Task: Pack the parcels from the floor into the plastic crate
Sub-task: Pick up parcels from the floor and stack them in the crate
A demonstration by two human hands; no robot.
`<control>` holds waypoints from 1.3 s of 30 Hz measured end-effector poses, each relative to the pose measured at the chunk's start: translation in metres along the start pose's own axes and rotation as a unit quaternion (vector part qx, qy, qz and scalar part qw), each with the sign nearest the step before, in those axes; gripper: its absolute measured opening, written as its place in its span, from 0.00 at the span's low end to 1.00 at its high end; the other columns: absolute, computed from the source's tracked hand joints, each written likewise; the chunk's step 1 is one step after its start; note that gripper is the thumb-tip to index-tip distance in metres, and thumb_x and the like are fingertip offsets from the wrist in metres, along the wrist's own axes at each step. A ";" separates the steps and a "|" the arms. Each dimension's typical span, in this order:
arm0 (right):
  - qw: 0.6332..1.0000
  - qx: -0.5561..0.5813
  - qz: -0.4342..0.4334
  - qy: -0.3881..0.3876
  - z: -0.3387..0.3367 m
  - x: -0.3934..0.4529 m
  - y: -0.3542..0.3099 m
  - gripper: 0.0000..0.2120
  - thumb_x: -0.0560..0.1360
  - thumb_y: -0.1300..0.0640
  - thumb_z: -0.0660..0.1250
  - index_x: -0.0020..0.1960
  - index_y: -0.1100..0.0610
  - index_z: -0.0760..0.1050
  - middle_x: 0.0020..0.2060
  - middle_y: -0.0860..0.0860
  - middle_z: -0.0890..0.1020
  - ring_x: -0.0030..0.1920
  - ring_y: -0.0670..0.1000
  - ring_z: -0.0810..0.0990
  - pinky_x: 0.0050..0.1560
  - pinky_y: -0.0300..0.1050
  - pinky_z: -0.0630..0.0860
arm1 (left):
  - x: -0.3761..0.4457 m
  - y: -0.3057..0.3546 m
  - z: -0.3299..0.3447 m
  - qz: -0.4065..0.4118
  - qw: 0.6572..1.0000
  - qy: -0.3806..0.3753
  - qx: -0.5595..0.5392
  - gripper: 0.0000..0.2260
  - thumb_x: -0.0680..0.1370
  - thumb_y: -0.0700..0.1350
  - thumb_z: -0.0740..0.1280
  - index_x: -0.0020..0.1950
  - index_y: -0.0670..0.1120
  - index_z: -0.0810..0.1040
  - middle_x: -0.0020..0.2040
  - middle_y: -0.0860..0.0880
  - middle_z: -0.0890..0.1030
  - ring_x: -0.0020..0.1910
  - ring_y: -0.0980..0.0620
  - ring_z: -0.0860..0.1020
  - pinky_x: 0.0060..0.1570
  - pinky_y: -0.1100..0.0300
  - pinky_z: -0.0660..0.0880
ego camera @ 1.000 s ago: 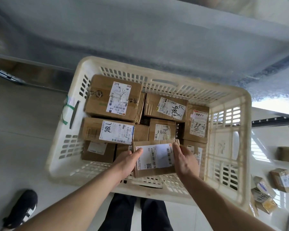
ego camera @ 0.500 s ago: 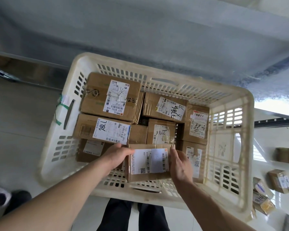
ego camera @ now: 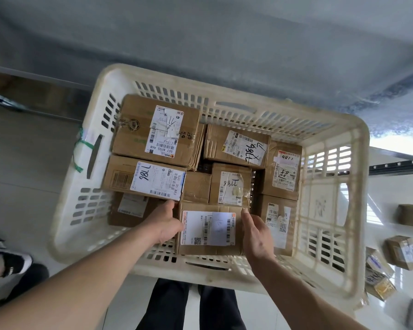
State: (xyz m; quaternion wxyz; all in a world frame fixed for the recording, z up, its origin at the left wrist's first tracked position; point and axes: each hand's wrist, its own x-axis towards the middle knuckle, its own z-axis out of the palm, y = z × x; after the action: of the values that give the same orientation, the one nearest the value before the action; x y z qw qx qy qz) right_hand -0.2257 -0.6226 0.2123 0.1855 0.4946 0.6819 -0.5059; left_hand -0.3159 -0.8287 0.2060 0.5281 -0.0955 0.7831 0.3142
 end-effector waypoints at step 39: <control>0.994 -0.106 0.011 0.013 0.013 0.021 0.020 0.14 0.80 0.46 0.65 0.43 0.54 0.82 0.37 0.51 0.85 0.42 0.54 0.85 0.45 0.57 0.84 | 0.025 -0.002 0.001 -0.026 0.992 0.022 0.120 0.25 0.72 0.49 0.72 0.67 0.47 0.70 0.65 0.45 0.71 0.60 0.47 0.75 0.59 0.54 0.74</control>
State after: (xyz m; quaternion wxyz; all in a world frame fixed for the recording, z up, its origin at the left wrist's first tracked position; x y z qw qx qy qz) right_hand -0.2209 -0.6237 0.1804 0.2331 0.4863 0.7285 -0.4225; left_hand -0.3252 -0.8253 0.1827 0.5264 -0.0589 0.8239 0.2015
